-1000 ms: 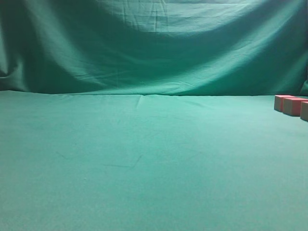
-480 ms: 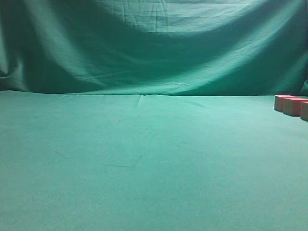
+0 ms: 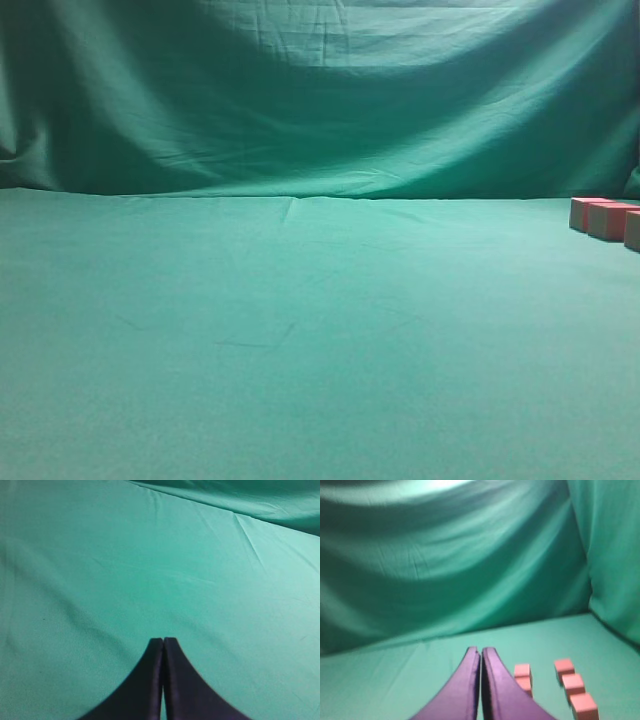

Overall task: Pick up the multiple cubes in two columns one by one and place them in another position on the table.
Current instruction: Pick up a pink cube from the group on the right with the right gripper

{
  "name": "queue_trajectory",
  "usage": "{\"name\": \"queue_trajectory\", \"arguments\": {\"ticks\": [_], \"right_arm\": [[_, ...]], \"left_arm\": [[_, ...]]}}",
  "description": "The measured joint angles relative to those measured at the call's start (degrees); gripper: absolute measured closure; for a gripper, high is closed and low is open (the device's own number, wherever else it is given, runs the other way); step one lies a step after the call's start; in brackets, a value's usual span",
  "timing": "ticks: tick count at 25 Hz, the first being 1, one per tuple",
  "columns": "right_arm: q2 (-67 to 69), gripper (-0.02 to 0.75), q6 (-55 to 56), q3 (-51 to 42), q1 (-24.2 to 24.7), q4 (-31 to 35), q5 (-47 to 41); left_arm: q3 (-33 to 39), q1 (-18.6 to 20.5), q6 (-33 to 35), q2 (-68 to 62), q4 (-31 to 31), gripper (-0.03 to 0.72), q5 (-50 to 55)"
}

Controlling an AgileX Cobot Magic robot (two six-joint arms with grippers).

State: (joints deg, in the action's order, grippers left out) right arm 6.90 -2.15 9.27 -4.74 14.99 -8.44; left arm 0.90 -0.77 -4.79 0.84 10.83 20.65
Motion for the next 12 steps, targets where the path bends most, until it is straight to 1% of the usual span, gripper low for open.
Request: {"name": "queue_trajectory", "arguments": {"ticks": [5,12], "right_arm": [[14.16,0.738,-0.61,10.25,0.00,-0.24,-13.70],[30.23,0.738,-11.05,20.30,0.00,-0.65,-29.76]], "left_arm": [[0.00,0.00,0.00,0.00,0.00,0.688,0.00],[0.00,0.00,0.00,0.00,0.00,0.688,0.00]]}}
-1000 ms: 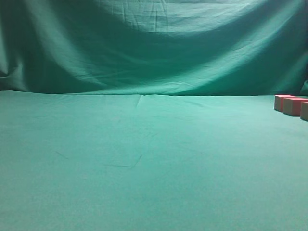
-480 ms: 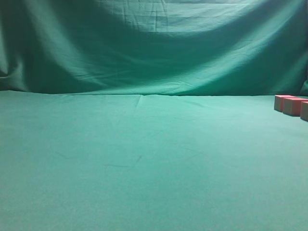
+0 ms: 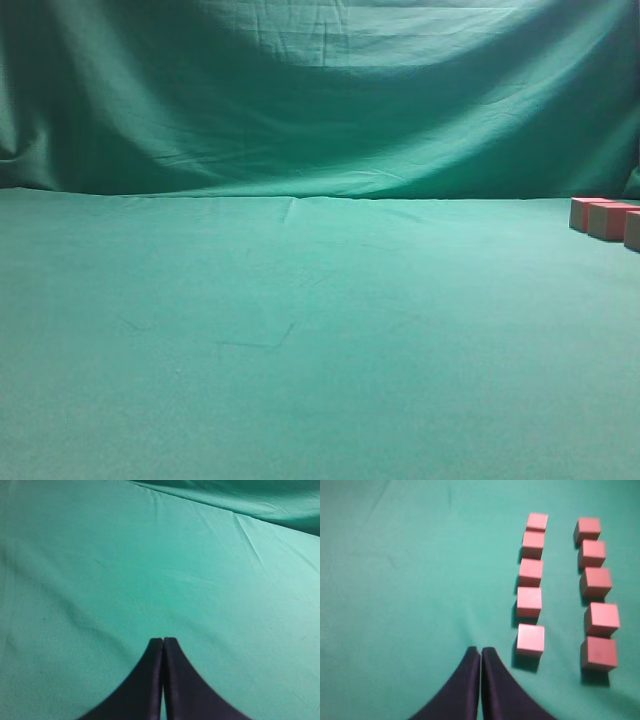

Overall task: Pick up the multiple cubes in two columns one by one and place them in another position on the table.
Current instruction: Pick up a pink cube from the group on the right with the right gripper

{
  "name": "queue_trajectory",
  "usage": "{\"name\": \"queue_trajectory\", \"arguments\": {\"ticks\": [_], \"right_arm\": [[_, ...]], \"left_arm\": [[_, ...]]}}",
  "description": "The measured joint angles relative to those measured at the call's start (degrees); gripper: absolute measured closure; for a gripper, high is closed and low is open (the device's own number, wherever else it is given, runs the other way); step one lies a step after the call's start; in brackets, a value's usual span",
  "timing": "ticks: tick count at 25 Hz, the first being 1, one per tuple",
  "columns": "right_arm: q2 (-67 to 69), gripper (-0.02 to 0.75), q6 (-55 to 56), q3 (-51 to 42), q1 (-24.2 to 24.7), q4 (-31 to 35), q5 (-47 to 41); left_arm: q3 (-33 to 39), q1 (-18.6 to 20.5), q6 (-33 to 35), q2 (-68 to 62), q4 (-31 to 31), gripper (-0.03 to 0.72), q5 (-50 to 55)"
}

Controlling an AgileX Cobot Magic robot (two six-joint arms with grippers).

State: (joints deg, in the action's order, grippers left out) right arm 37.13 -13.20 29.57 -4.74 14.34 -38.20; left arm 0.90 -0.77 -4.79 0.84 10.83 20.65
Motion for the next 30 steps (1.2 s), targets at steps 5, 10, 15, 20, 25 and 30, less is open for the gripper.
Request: {"name": "queue_trajectory", "arguments": {"ticks": [5,10,15,20,25,30], "right_arm": [[12.68,0.738,-0.83,9.06,0.00,-0.62,-12.37],[23.60,0.738,4.30,14.49,-0.04,-7.78,-17.35],[31.02,0.738,13.87,16.07,-1.81,-18.08,-17.37],[37.04,0.738,14.96,16.07,-3.89,-19.59,-13.55],[42.13,0.605,15.30,16.09,-4.04,-20.33,-8.68],[46.19,0.331,15.87,16.45,-4.04,-20.40,-5.06]], "left_arm": [[0.00,0.00,0.00,0.00,0.00,0.688,0.00],[0.00,0.00,0.00,0.00,0.00,0.688,0.00],[0.00,0.00,0.00,0.00,0.00,0.688,0.00],[0.00,0.00,0.00,0.00,0.00,0.688,0.00],[0.00,0.00,0.00,0.00,0.00,0.688,0.00],[0.00,0.00,0.00,0.00,0.00,0.688,0.00]]}}
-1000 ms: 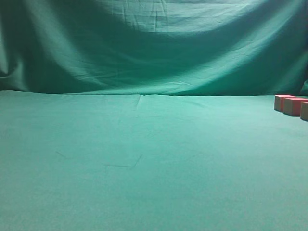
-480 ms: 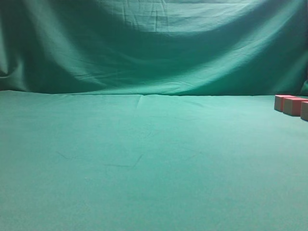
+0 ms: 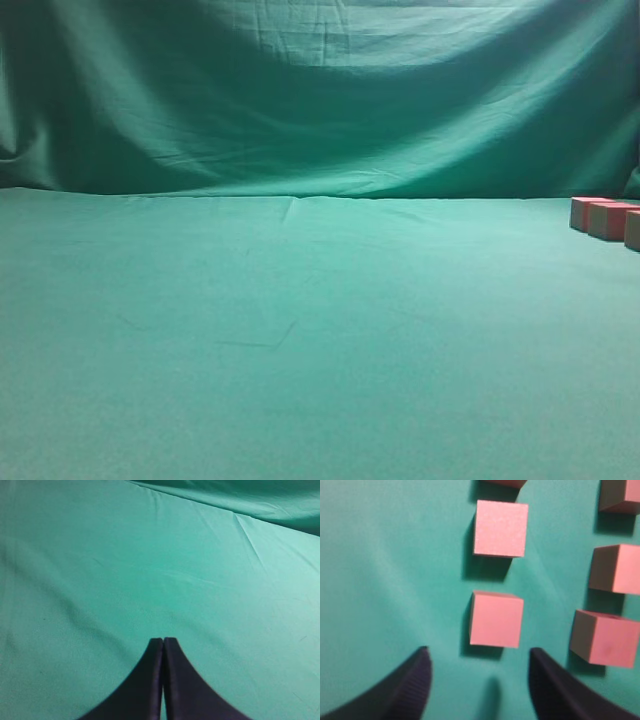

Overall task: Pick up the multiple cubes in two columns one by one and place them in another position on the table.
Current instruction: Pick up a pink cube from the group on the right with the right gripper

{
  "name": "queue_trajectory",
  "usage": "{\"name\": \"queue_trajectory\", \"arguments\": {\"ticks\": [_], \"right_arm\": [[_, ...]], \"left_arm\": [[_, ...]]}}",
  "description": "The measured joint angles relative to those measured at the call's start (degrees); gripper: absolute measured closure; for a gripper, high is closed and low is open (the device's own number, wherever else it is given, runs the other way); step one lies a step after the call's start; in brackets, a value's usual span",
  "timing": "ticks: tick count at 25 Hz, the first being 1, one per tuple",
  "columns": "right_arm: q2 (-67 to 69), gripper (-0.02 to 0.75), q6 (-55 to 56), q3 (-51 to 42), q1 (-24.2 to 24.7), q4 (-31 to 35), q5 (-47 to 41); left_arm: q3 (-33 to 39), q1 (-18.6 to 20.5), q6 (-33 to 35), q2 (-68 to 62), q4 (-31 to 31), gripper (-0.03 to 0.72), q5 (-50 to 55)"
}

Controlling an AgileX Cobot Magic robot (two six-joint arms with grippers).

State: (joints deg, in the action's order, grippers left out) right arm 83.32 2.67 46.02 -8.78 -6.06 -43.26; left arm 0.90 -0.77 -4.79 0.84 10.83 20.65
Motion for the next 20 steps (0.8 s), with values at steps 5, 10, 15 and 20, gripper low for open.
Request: {"name": "queue_trajectory", "arguments": {"ticks": [5,10,15,20], "right_arm": [[3.13,0.232,2.14,0.00,0.00,-0.66,3.72],[6.10,0.211,4.24,0.00,0.00,-2.15,7.18],[8.95,0.211,5.87,0.00,0.00,-3.85,8.42],[10.88,0.211,7.05,0.09,0.00,-4.20,8.90]], "left_arm": [[0.00,0.00,0.00,0.00,0.00,0.688,0.00],[0.00,0.00,0.00,0.00,0.00,0.688,0.00],[0.00,0.00,0.00,0.00,0.00,0.688,0.00],[0.00,0.00,0.00,0.00,0.00,0.688,0.00]]}}
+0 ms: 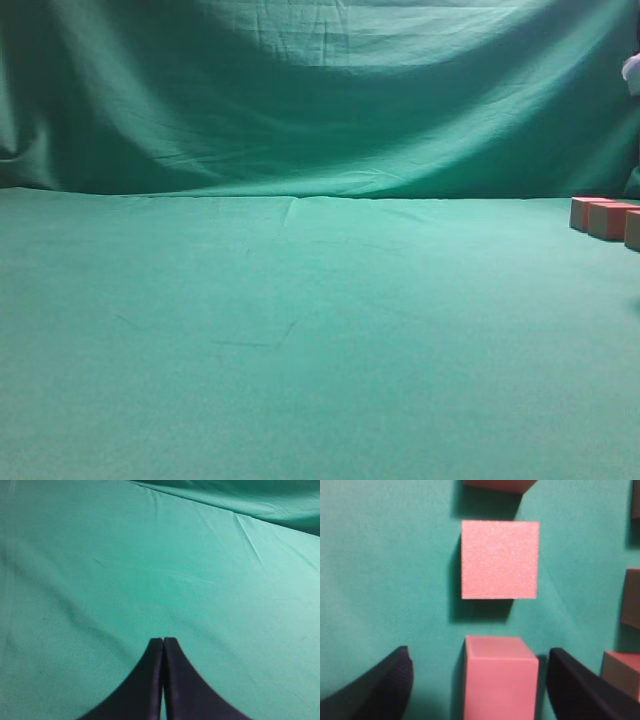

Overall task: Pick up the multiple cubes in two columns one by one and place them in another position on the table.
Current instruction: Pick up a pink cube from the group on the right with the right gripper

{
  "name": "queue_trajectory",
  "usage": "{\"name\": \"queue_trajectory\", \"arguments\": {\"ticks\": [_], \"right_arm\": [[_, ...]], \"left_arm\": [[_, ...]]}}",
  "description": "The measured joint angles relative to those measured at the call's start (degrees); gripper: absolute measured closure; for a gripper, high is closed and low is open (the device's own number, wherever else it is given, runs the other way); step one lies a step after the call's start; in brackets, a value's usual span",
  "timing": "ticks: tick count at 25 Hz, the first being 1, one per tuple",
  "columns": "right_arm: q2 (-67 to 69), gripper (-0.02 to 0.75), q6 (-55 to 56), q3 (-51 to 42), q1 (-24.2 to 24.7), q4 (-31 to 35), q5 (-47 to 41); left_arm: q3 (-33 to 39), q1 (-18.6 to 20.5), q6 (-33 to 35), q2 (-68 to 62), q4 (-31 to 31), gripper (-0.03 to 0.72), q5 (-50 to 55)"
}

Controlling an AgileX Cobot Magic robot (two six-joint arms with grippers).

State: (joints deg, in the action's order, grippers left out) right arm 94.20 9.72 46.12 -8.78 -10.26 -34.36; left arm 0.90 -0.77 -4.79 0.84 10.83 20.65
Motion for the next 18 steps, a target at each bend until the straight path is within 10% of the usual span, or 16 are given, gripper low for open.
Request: {"name": "queue_trajectory", "arguments": {"ticks": [7,18], "right_arm": [[0.94,0.486,0.13,0.12,0.00,-0.66,0.00],[-1.15,0.474,-0.39,5.78,-2.46,2.23,-10.37]], "left_arm": [[0.00,0.00,0.00,0.00,0.00,0.688,0.00],[0.00,0.00,0.00,0.00,0.00,0.688,0.00]]}}
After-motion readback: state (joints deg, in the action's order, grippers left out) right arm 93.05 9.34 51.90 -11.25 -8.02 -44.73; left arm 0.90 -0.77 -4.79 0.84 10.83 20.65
